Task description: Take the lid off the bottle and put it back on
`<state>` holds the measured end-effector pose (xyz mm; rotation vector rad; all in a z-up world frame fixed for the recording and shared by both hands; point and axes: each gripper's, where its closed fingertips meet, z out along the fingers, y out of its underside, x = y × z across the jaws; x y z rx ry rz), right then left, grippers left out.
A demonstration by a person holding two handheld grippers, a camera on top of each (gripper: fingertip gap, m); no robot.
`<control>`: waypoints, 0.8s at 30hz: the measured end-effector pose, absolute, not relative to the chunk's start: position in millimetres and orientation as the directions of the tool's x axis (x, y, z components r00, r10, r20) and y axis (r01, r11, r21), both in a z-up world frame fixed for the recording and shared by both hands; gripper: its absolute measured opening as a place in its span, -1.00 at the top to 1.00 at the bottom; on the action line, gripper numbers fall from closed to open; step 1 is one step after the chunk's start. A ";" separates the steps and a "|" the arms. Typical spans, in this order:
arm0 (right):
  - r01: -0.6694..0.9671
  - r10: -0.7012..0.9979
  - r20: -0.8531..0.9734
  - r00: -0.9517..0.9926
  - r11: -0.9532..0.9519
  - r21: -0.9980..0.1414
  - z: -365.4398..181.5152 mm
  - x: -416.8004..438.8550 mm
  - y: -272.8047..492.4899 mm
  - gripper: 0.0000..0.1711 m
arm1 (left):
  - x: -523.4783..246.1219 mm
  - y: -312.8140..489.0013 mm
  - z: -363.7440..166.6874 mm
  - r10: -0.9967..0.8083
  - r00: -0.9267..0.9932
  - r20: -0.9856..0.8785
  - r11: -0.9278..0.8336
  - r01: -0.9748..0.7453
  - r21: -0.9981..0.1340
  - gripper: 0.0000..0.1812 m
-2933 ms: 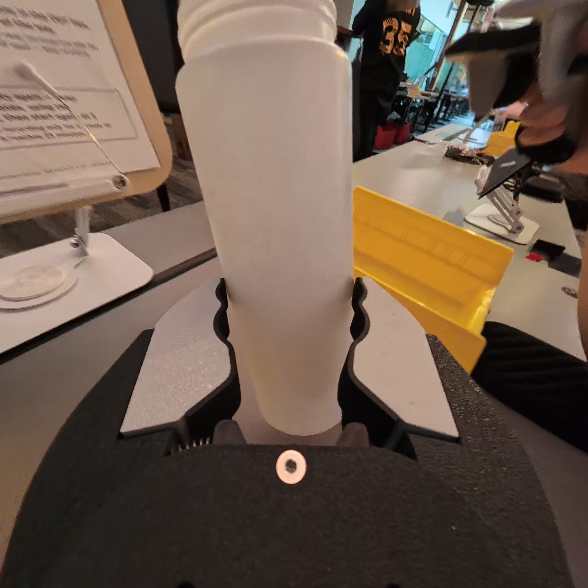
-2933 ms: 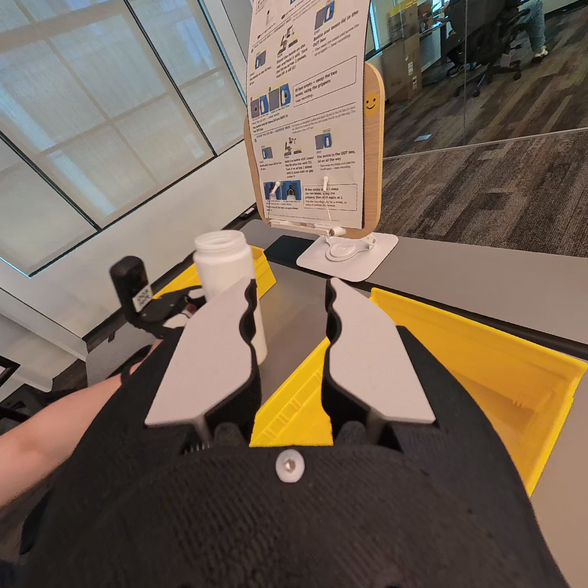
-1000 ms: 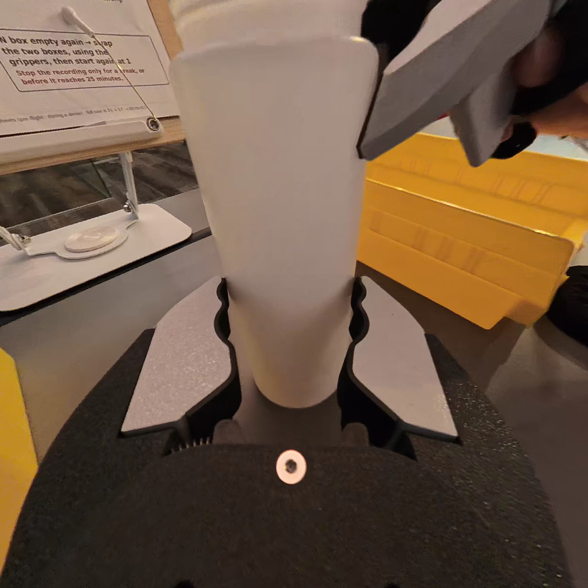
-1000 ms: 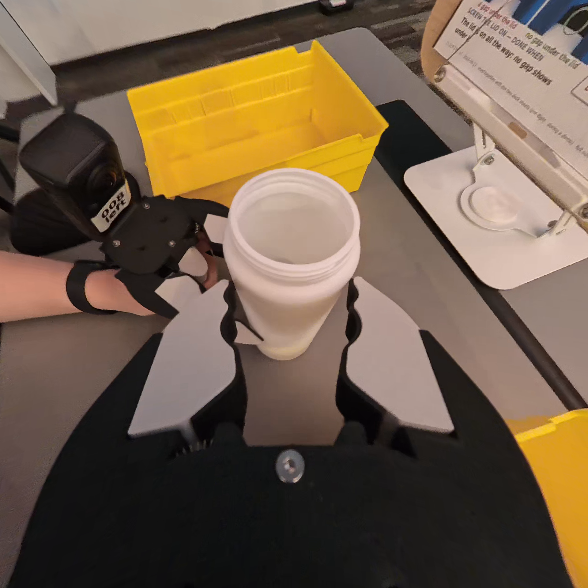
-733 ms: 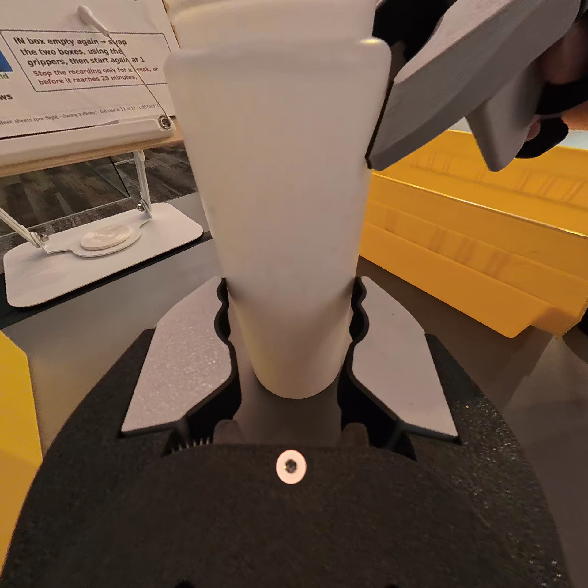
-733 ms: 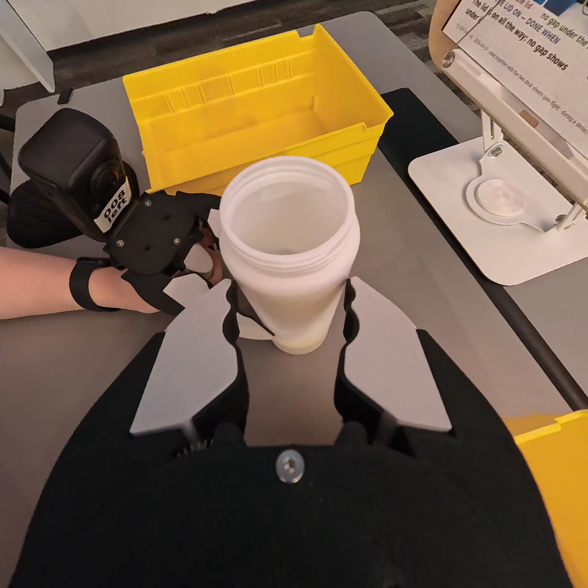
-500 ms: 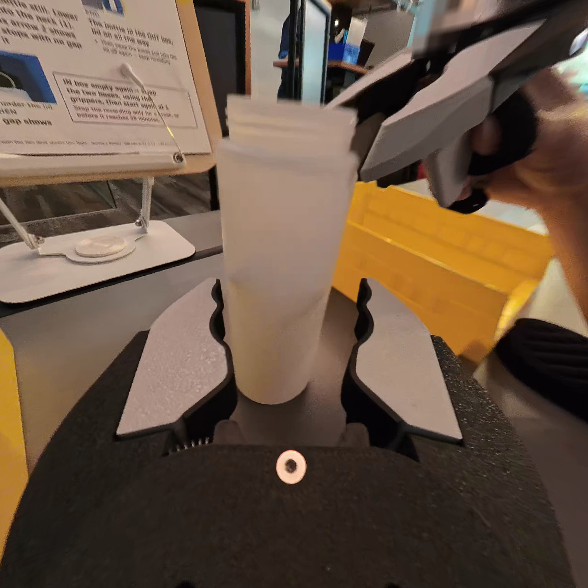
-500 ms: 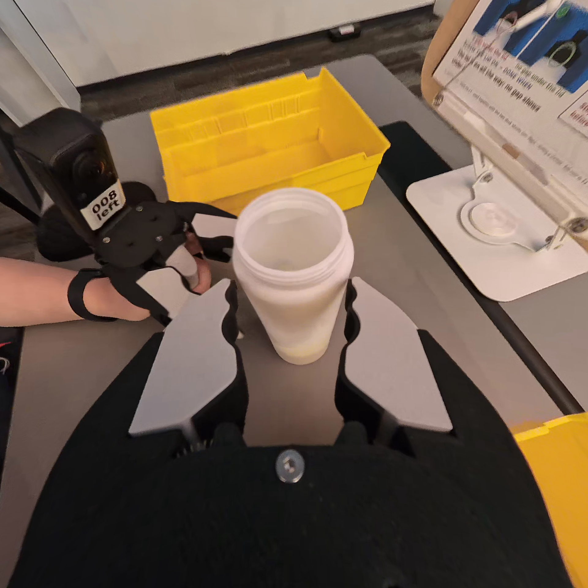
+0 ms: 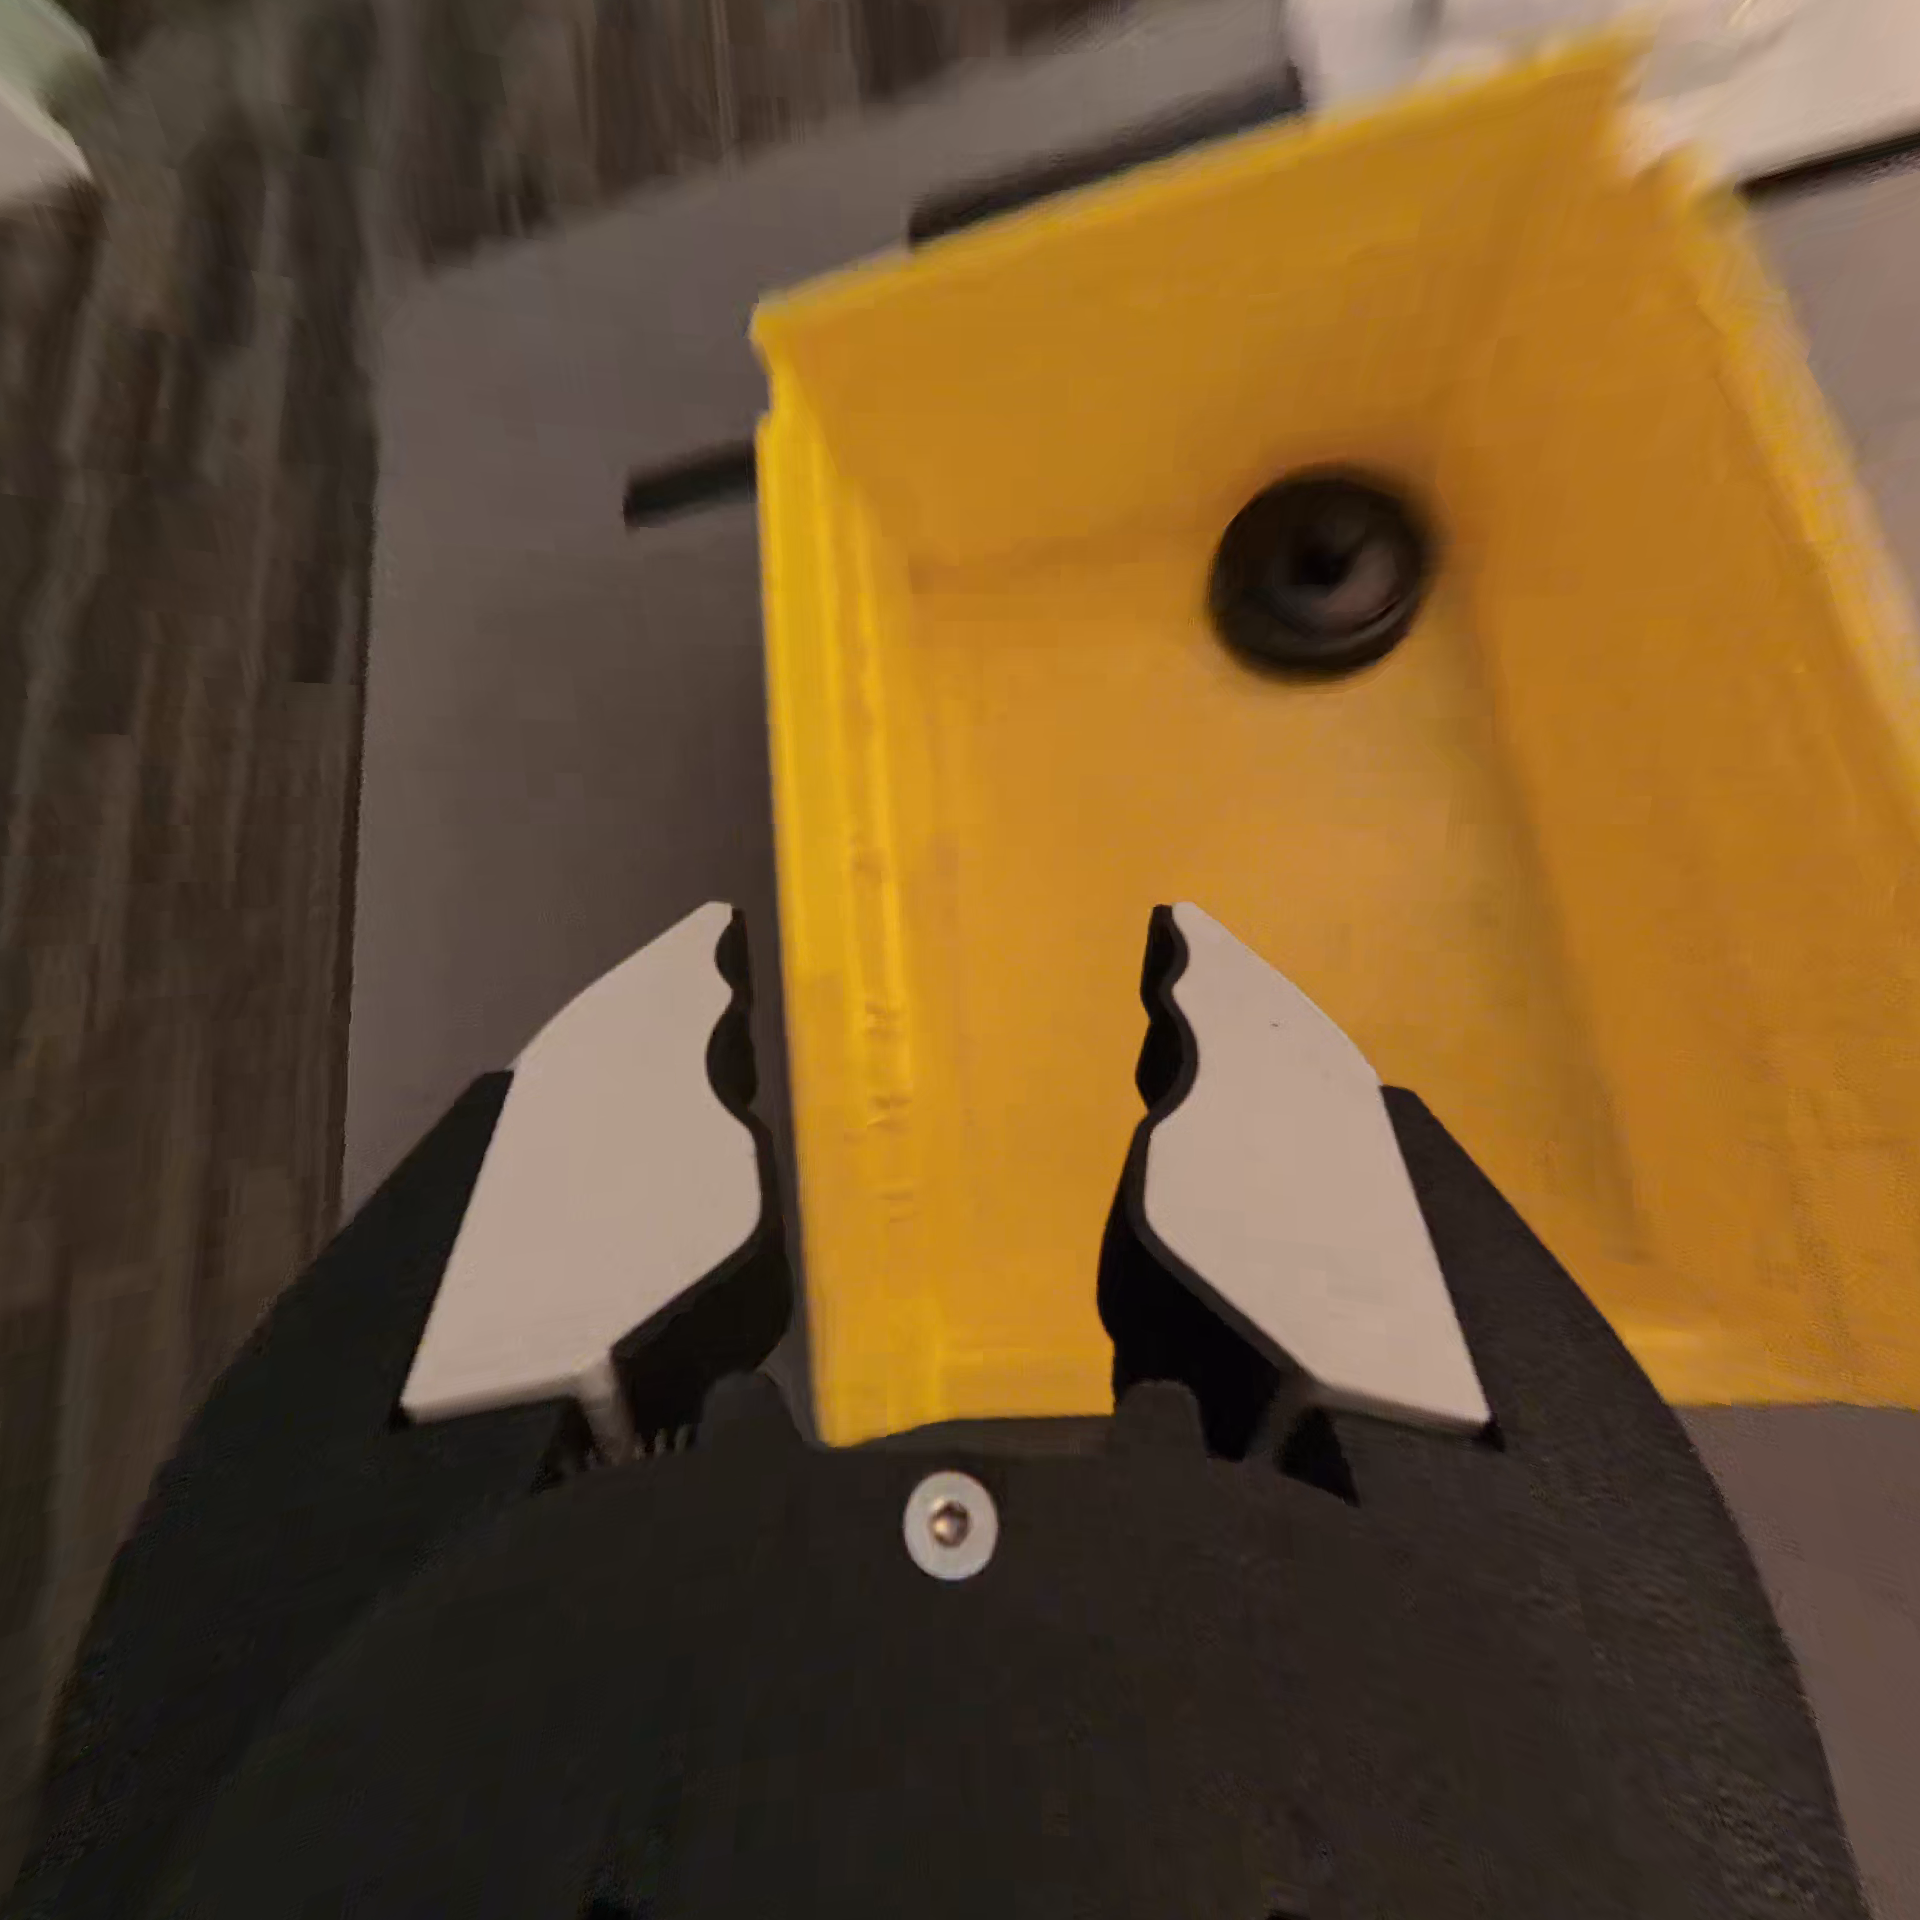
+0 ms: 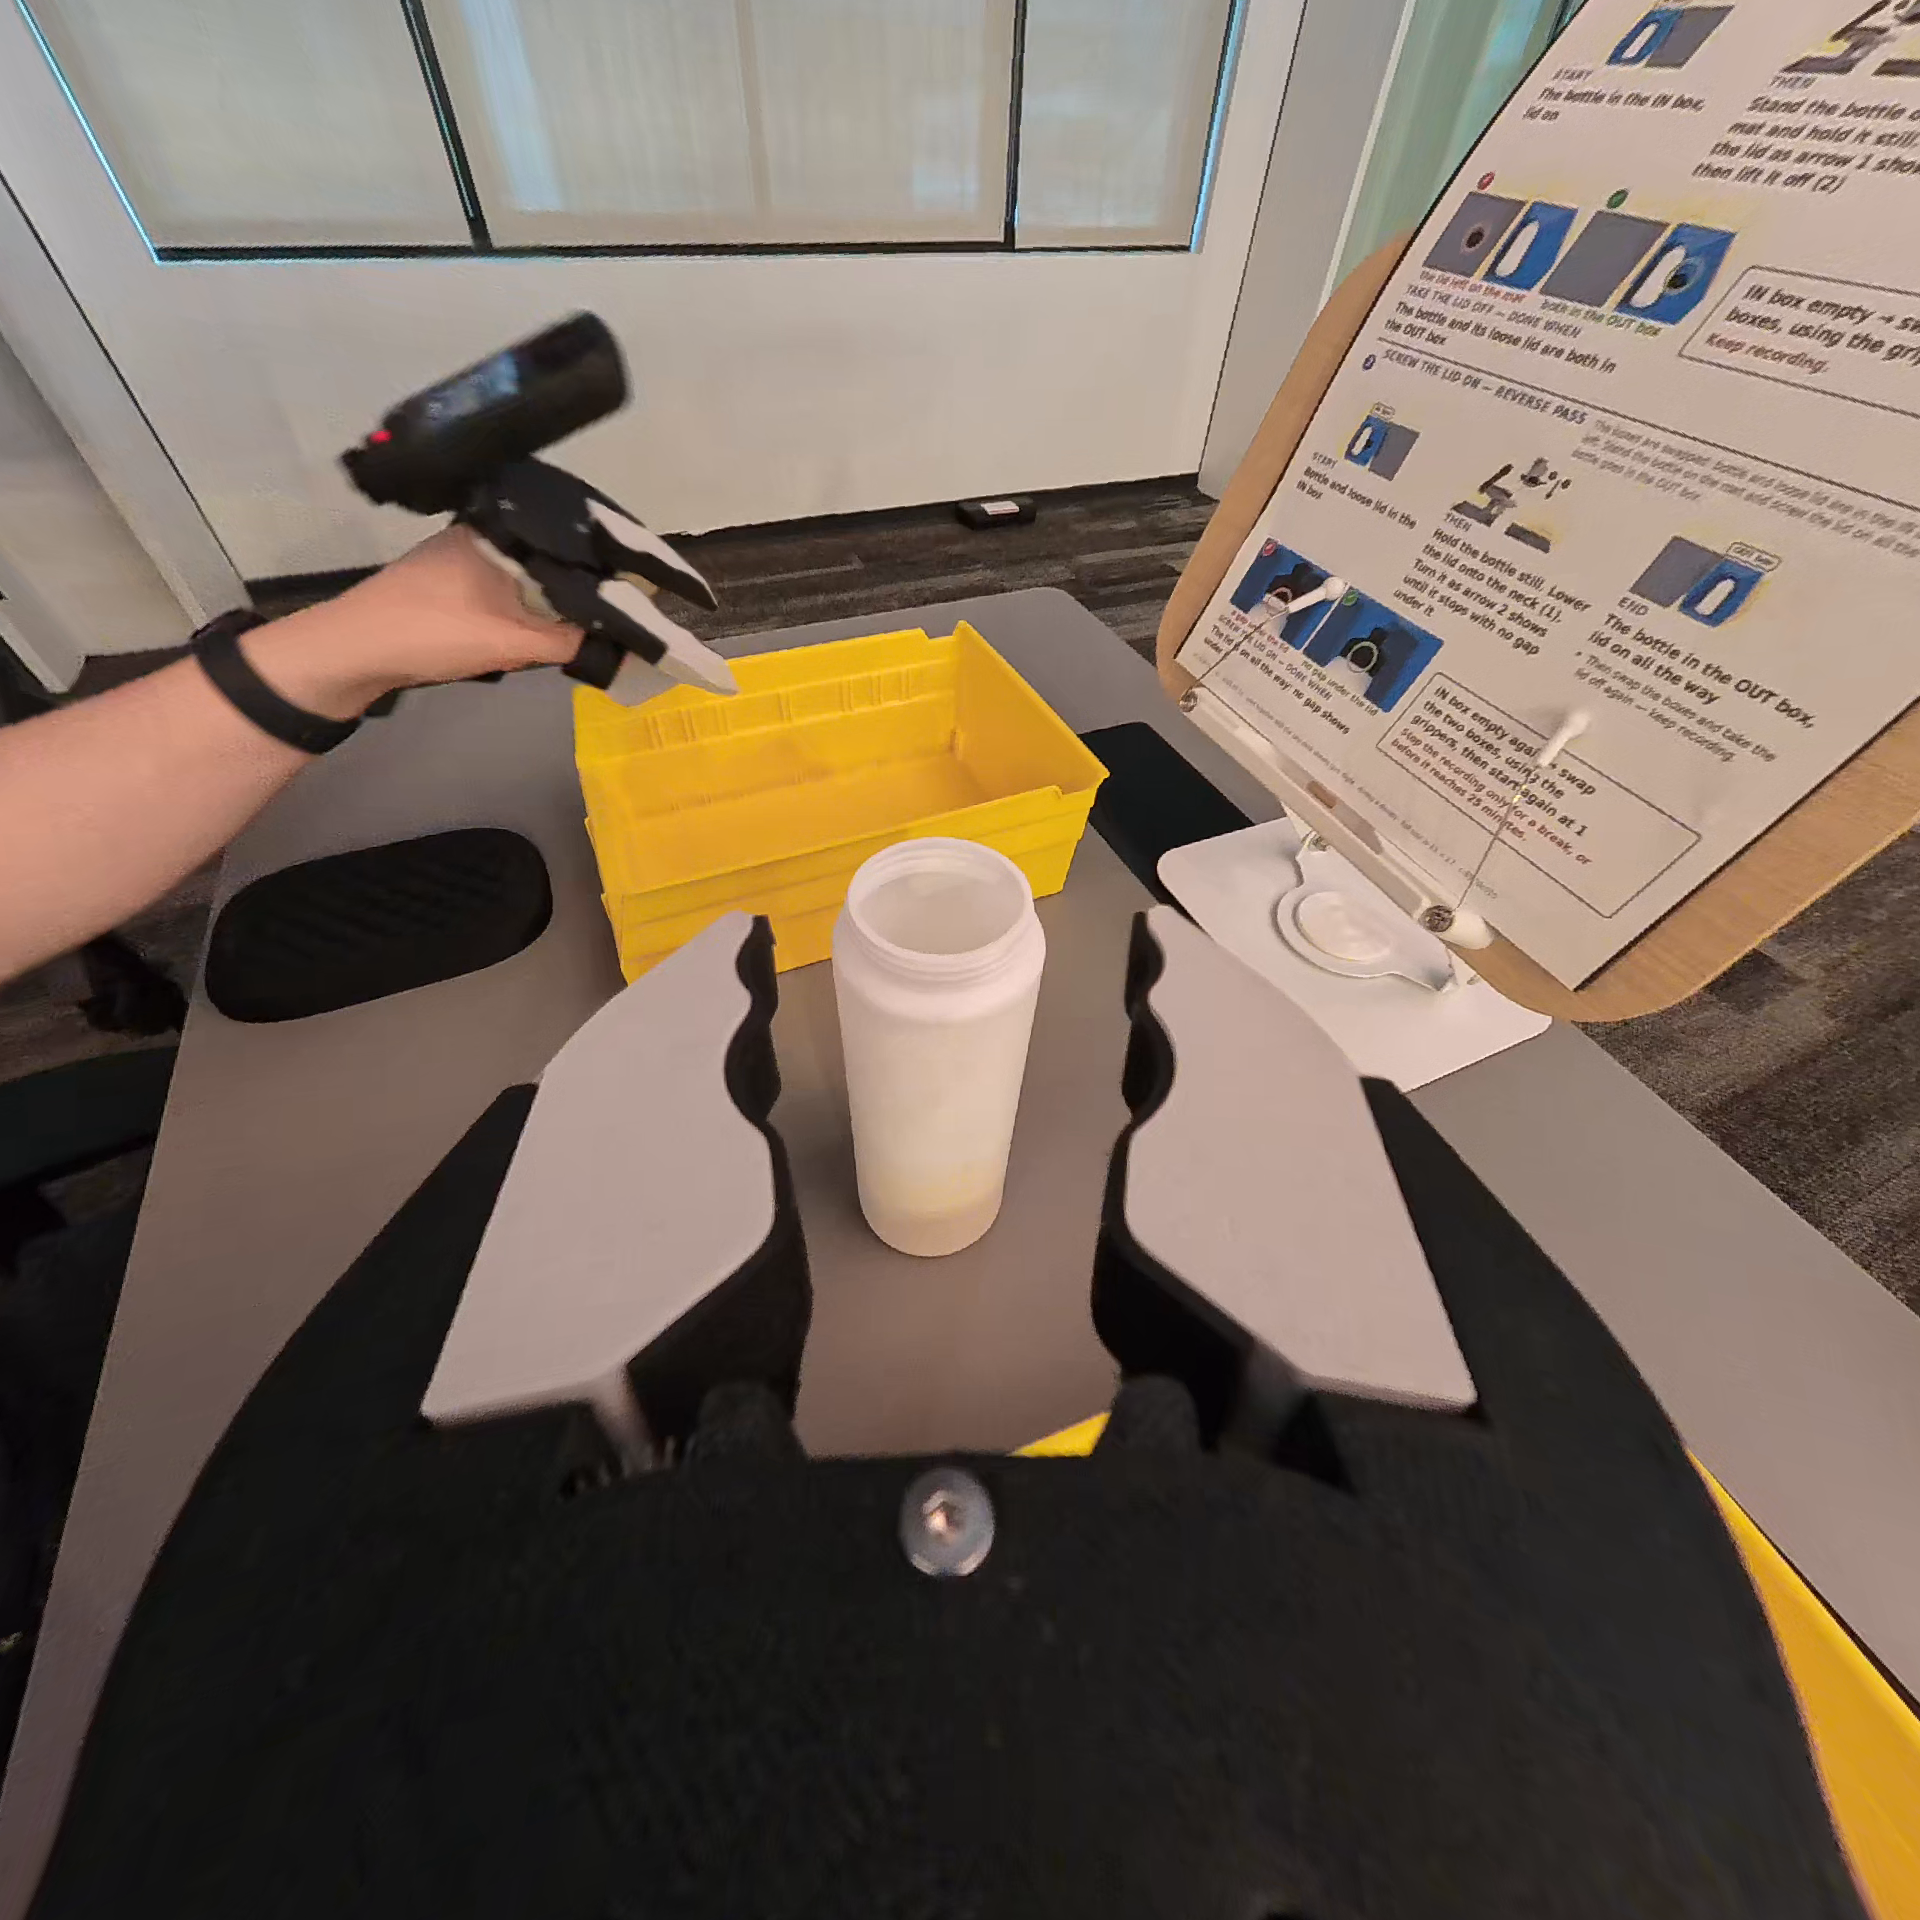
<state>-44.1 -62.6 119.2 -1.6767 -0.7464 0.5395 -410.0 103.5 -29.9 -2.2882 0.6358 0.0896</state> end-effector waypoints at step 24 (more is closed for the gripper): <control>0.259 0.685 0.037 0.727 -0.224 -0.940 95.0 -32.3 -50.0 0.23 | -467.5 129.6 -80.5 -0.394 0.913 -0.102 -0.750 -0.384 -0.539 0.78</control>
